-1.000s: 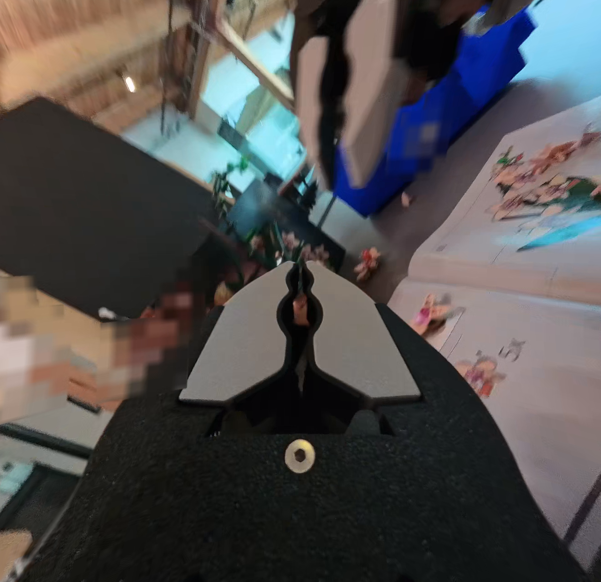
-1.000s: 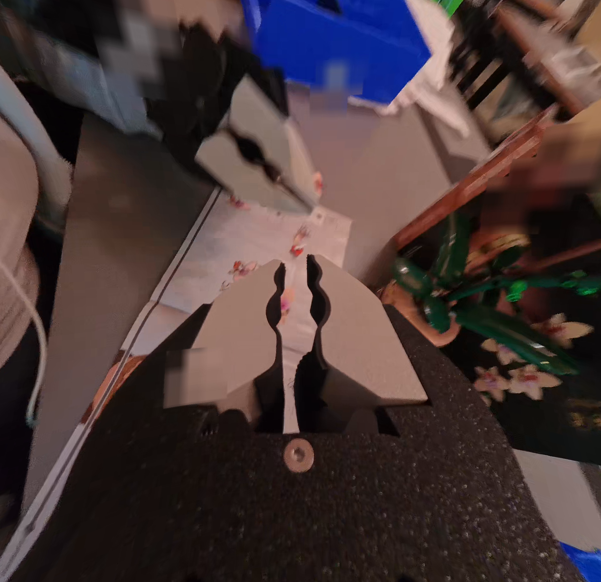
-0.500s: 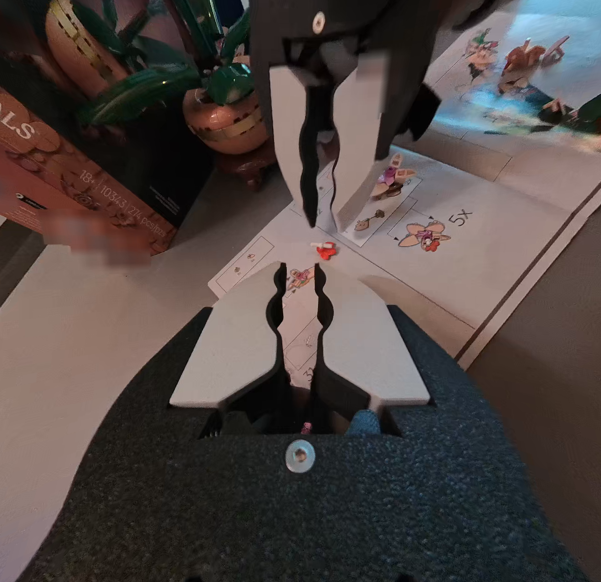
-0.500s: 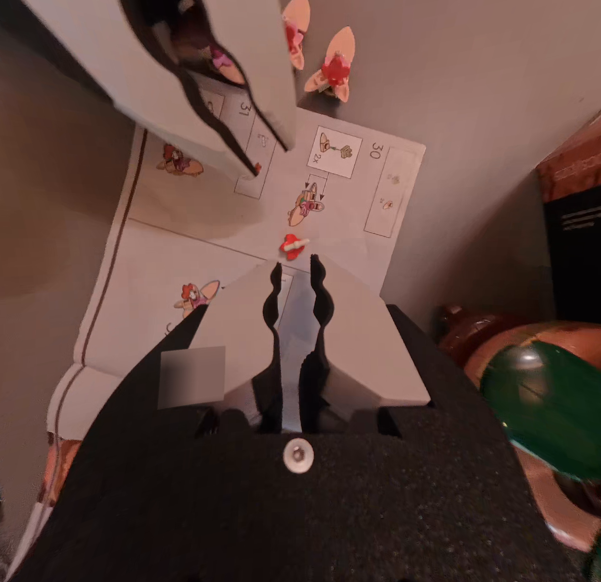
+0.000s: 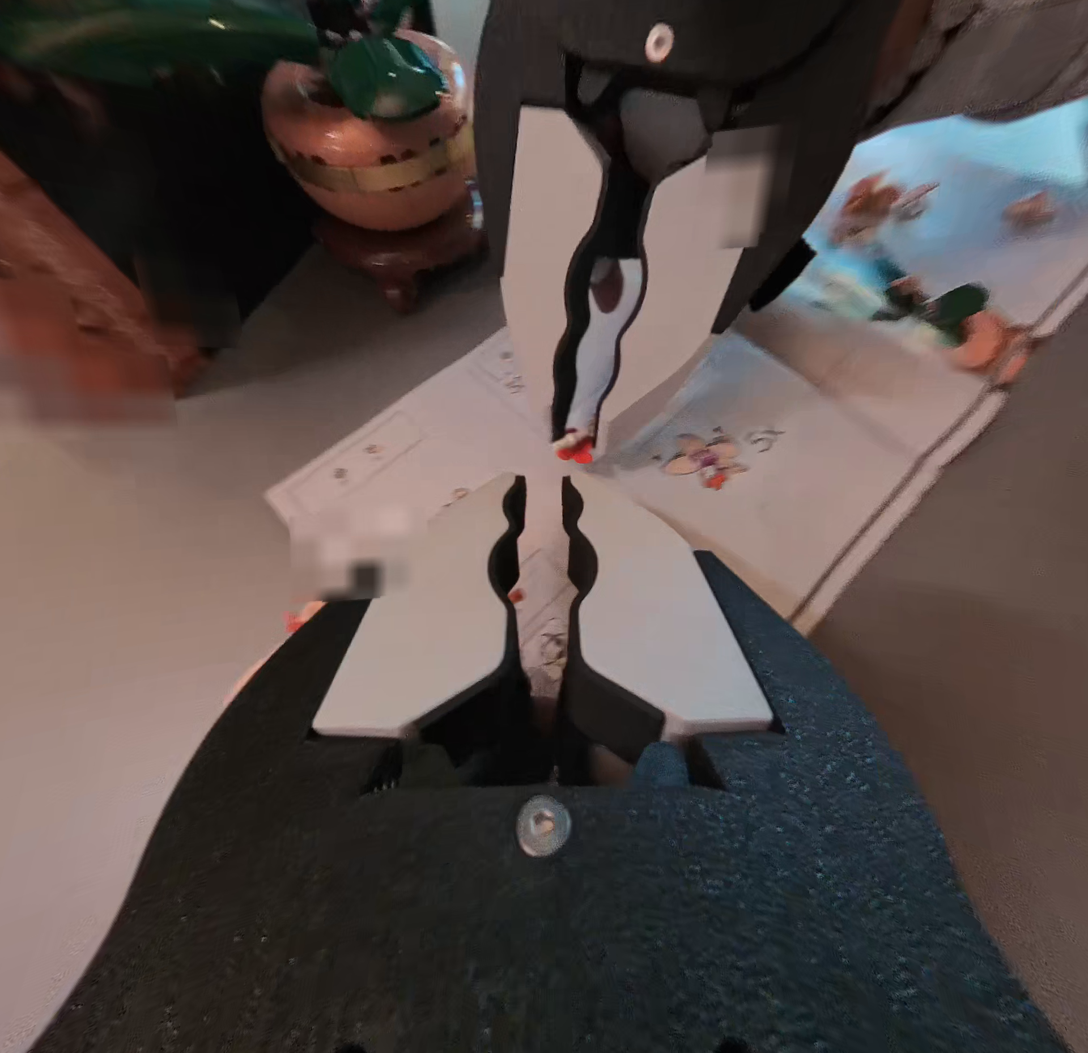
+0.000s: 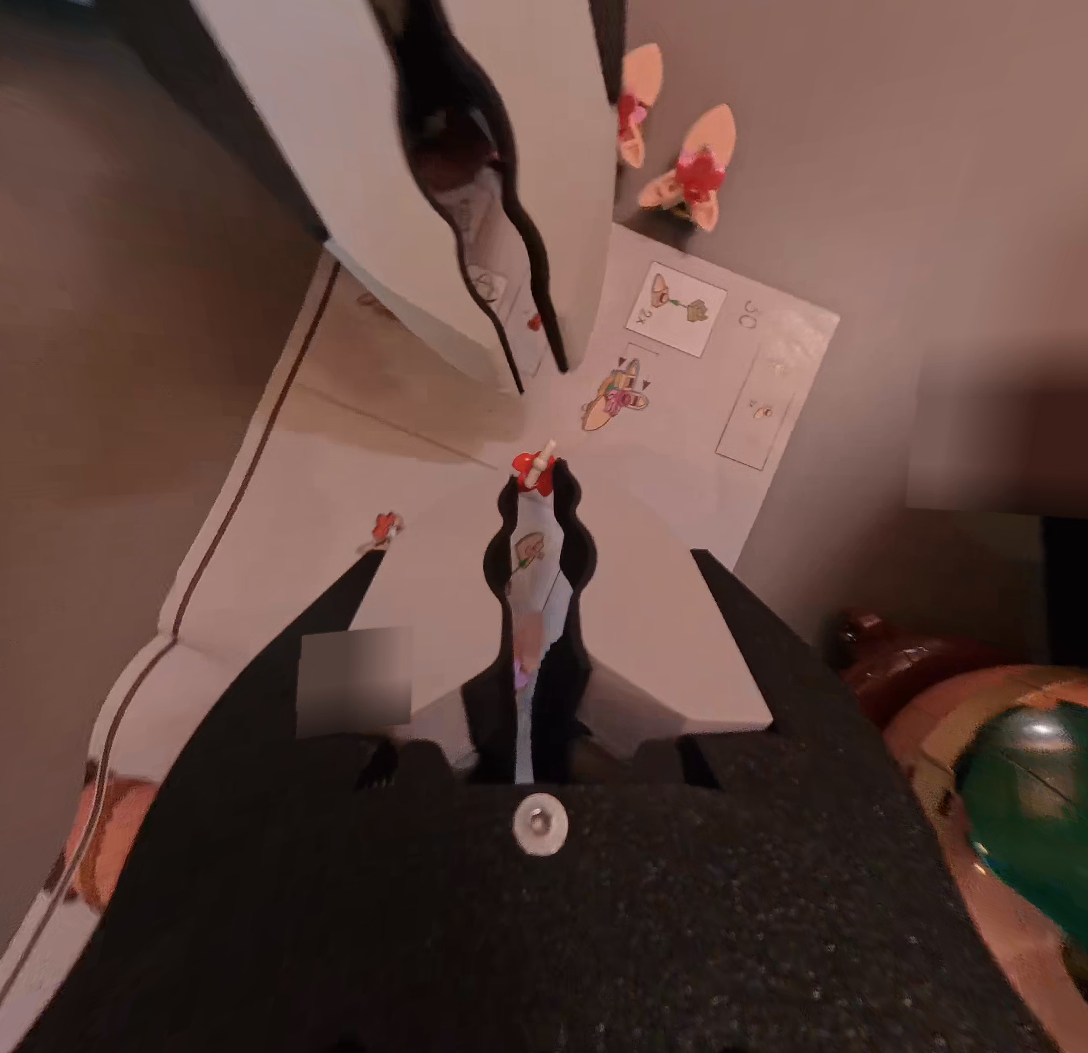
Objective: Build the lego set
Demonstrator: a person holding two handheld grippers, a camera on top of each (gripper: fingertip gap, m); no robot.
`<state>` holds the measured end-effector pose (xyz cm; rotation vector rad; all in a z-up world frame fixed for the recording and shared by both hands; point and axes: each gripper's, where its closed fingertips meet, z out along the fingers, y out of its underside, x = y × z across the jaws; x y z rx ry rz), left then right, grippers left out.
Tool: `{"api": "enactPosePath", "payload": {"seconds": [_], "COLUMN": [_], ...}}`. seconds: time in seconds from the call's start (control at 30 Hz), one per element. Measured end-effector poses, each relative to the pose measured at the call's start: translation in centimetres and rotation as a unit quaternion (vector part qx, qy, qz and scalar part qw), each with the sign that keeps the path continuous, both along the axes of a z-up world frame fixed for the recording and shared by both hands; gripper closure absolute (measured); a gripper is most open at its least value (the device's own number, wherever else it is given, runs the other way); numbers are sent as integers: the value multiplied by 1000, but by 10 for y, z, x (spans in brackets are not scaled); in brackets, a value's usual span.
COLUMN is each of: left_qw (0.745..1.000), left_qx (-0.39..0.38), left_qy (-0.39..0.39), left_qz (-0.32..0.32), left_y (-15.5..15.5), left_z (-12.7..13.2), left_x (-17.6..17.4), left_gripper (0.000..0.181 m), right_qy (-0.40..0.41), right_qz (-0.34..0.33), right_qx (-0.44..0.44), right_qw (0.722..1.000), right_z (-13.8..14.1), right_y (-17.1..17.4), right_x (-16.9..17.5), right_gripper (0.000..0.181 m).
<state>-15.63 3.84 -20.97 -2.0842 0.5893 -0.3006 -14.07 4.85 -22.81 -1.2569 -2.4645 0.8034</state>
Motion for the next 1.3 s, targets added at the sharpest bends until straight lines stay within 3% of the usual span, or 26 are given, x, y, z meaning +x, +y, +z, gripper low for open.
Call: {"api": "enactPosePath", "payload": {"seconds": [0.1, 0.17, 0.37, 0.47, 0.83, 1.03, 1.17, 1.3], "left_qw": [993, 991, 973, 967, 962, 964, 963, 966], "left_qx": [-18, 14, 164, 174, 168, 168, 205, 214], "left_qy": [-97, -108, 69, 63, 74, 33, -30, -35], "left_qz": [-57, -81, -144, -174, -202, -206, -175, -143], "left_y": [-7, -6, -7, -14, -17, -19, -16, -9], "left_z": [11, 23, 39, 45, 43, 46, 63, 66], "left_x": [27, 37, 57, 69, 80, 81, 78, 70], "left_gripper": [172, 173, 172, 173, 176, 181, 181, 181], "right_qy": [5, 3, -13, -16, -29, -24, 18, 76], "right_qz": [39, 60, 90, 94, 109, 111, 78, 60], "right_qx": [60, 87, 51, 57, 68, 65, 24, -20], "right_qw": [997, 994, 995, 994, 991, 991, 996, 995], "right_z": [17, 26, 44, 47, 48, 51, 67, 81], "right_y": [0, -2, -20, -21, -24, -24, -21, -17], "right_x": [15, 26, 48, 54, 66, 66, 61, 60], "right_gripper": [170, 170, 170, 170, 170, 170, 170, 171]}}
